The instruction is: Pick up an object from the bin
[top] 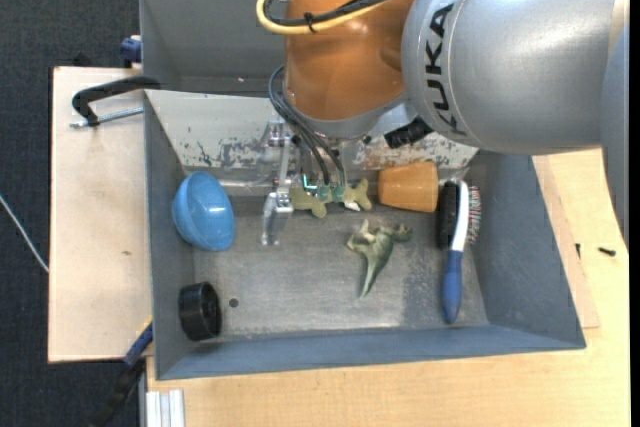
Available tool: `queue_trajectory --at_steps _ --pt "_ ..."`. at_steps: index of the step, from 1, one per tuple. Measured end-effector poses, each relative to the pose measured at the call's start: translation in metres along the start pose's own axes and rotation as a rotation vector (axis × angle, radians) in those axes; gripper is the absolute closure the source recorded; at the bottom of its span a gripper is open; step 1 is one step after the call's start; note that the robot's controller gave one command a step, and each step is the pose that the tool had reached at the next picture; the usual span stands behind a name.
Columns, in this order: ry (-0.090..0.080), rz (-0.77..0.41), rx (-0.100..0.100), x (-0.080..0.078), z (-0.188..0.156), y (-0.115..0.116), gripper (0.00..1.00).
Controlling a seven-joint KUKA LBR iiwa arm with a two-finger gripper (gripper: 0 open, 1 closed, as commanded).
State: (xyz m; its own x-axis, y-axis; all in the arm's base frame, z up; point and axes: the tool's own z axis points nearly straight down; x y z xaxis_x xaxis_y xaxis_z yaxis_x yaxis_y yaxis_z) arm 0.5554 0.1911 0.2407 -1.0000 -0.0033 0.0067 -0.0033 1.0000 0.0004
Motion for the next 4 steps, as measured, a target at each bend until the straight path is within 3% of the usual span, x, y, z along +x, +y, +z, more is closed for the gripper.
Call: queue_trajectory --at_steps 1,2,3,4 --pt "0.001 -0.154 0.002 0.011 0.141 0.027 0.00" --pt "-0.011 -0.181 -0.001 -0.013 0.166 0.036 0.00" --pt "-0.015 -0.180 -0.005 -0.014 0.161 0.038 1.00" --pt "-0.023 -0.317 -0.002 -0.029 -0.057 0.016 1.00"
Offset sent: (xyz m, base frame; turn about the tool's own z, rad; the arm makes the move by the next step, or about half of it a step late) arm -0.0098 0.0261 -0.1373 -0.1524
